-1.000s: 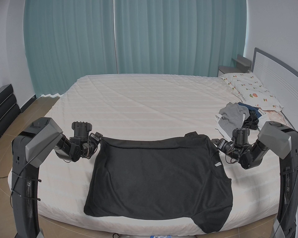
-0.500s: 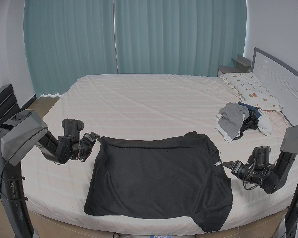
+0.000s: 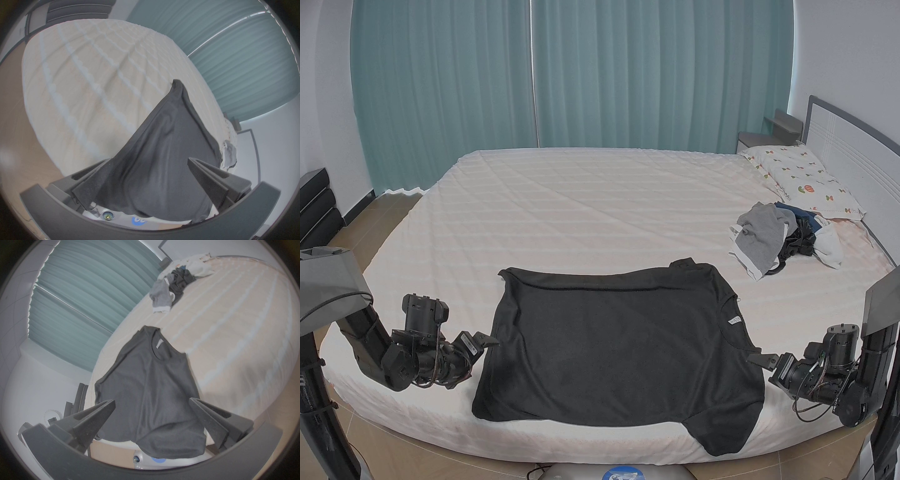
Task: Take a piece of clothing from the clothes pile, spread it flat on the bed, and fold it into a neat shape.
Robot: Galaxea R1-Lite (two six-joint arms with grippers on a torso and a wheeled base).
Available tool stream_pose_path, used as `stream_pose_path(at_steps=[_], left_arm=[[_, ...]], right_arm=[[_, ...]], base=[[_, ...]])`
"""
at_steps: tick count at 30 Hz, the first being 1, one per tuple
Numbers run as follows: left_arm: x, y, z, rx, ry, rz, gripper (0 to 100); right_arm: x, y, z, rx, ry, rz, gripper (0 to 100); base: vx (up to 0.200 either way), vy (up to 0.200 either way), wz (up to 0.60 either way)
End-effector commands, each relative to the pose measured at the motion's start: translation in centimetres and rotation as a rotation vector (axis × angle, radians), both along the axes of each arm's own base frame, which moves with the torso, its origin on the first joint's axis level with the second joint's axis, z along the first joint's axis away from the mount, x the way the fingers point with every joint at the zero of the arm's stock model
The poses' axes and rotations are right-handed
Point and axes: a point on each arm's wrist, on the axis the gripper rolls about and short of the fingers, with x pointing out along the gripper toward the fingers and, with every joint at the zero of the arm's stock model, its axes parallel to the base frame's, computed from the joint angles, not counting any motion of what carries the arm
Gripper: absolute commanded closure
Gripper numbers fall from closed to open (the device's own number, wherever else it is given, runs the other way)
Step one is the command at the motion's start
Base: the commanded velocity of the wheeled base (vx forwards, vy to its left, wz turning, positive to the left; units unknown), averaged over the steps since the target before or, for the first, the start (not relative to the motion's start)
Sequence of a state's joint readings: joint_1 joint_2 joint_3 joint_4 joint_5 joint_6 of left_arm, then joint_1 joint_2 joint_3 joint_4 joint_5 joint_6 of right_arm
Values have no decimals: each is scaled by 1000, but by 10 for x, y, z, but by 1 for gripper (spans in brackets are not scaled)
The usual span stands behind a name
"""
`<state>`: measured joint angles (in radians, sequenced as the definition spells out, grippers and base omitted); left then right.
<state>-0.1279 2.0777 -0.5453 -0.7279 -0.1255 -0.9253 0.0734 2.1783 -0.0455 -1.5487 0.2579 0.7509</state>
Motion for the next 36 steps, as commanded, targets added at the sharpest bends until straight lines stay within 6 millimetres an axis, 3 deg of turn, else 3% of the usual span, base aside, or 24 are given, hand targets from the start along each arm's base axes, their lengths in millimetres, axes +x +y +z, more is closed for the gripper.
stream_pose_path(at_steps=[1, 8, 15, 23, 34, 35, 36], left_arm=[[-20, -5, -13, 23, 68, -54, 0], [-39, -4, -26, 98, 125, -182, 0], [-42, -5, -38, 117, 135, -217, 0], [-55, -5, -39, 152, 155, -267, 0], [-55, -5, -42, 154, 164, -270, 0], [-55, -5, -42, 155, 164, -271, 100], [-55, -5, -42, 156, 164, -270, 100]], right_arm=[[-9, 0, -18, 6, 105, 3, 0], [-10, -1, -18, 12, 109, -4, 0], [-10, -1, -17, 15, 110, -6, 0], [-10, -2, -17, 15, 108, -11, 0], [-10, -2, -15, 15, 101, -11, 0], [-10, -2, -15, 15, 101, -11, 0], [-10, -2, -15, 13, 99, -11, 0]], base=[[0, 0, 0], [0, 0, 0], [0, 0, 0], [0, 0, 0], [0, 0, 0], [0, 0, 0], [0, 0, 0]])
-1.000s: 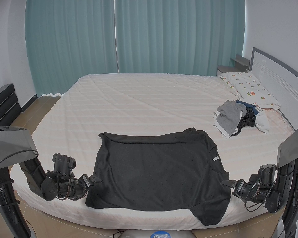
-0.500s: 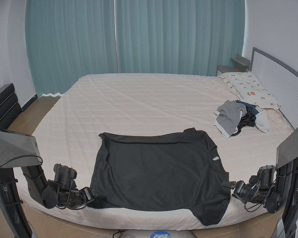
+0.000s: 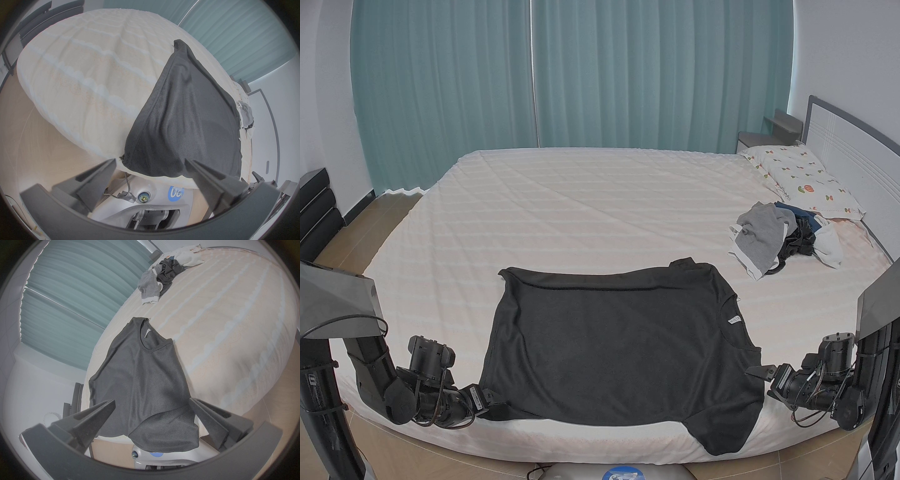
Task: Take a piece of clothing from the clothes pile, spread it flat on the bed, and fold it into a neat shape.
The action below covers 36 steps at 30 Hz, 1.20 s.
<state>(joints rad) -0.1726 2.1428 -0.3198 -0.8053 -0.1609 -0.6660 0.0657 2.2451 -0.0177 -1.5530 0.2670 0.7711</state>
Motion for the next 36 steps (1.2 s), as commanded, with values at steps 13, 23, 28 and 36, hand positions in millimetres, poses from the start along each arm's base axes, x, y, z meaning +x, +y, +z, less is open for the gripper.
stream_pose_path(at_steps=[13, 23, 28, 36], left_arm=[[-5, 4, 1, 134, -14, -9, 100], [-6, 12, 1, 238, -25, 7, 100], [-9, 18, 1, 278, -20, 1, 100], [-10, 25, 1, 328, -15, 8, 100]], right_arm=[[-4, -1, -1, -6, 12, 1, 0], [-5, 1, -12, -18, 57, 25, 0], [-6, 1, -17, -34, 75, 43, 0], [-7, 3, -26, -70, 101, 83, 0]], base=[[0, 0, 0], [0, 0, 0], [0, 0, 0], [0, 0, 0]])
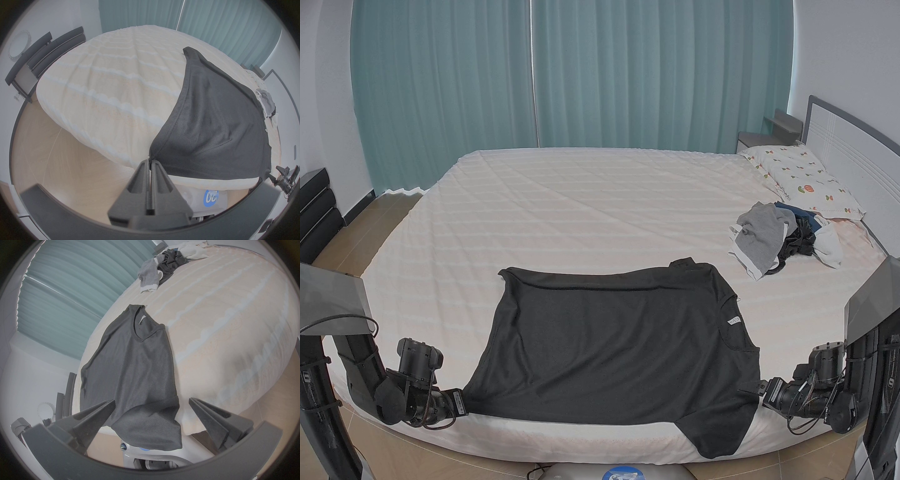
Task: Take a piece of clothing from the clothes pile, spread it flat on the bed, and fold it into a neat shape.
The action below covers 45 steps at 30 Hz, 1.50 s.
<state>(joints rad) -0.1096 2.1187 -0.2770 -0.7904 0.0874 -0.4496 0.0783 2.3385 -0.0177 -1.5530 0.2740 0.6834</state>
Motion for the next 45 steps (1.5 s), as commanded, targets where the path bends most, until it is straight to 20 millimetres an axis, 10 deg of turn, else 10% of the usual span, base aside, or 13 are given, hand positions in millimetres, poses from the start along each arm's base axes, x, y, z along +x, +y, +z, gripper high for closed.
stream_pose_path(at_steps=[1, 13, 14, 43, 44, 45], left_arm=[[-1, 2, -1, 5, 9, 5, 100], [0, 1, -3, -4, 11, 4, 100], [0, 1, -3, -4, 9, 4, 100], [32, -4, 9, -271, -100, 143, 100], [32, -4, 9, -271, -100, 145, 100], [32, -4, 9, -271, -100, 145, 100]], right_arm=[[-5, 1, -7, -15, 36, 17, 0], [0, 12, -8, -15, 15, 70, 0], [0, 12, -8, -16, 15, 71, 100], [58, -14, 5, -16, -233, -58, 100], [59, -14, 3, -18, -229, -57, 0], [60, -14, 2, -19, -229, -56, 0]], base=[[0, 0, 0], [0, 0, 0], [0, 0, 0], [0, 0, 0], [0, 0, 0], [0, 0, 0]])
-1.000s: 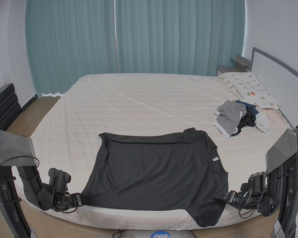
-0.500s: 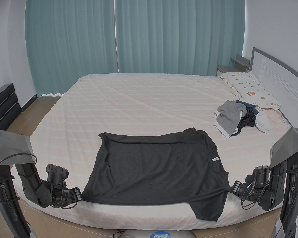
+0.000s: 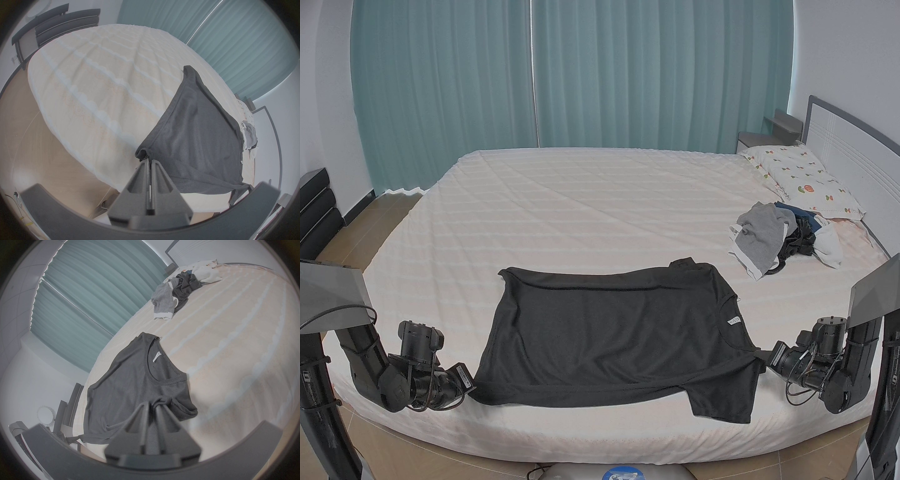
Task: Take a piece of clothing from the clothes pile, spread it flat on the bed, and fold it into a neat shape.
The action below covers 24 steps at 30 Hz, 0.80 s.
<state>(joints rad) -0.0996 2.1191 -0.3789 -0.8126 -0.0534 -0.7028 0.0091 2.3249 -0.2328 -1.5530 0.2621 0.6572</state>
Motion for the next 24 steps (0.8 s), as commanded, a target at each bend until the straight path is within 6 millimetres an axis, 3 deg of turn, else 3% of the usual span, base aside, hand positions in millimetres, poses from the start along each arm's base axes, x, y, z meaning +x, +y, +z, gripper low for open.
stream_pose_path(at_steps=[1, 6, 16, 24], left_arm=[[3, 0, -1, -2, -2, 0, 100], [3, 0, -2, -2, -1, 0, 100], [2, 0, -1, -2, -1, 0, 100], [0, -1, -1, -2, 2, -2, 100]], right_arm=[[5, 1, -9, -2, 7, 8, 0], [1, 0, 1, 0, -11, 9, 0], [-46, 4, 0, -63, 98, 191, 0], [-49, 21, -13, -62, 152, 265, 0]], base=[[0, 0, 0], [0, 0, 0], [0, 0, 0], [0, 0, 0]])
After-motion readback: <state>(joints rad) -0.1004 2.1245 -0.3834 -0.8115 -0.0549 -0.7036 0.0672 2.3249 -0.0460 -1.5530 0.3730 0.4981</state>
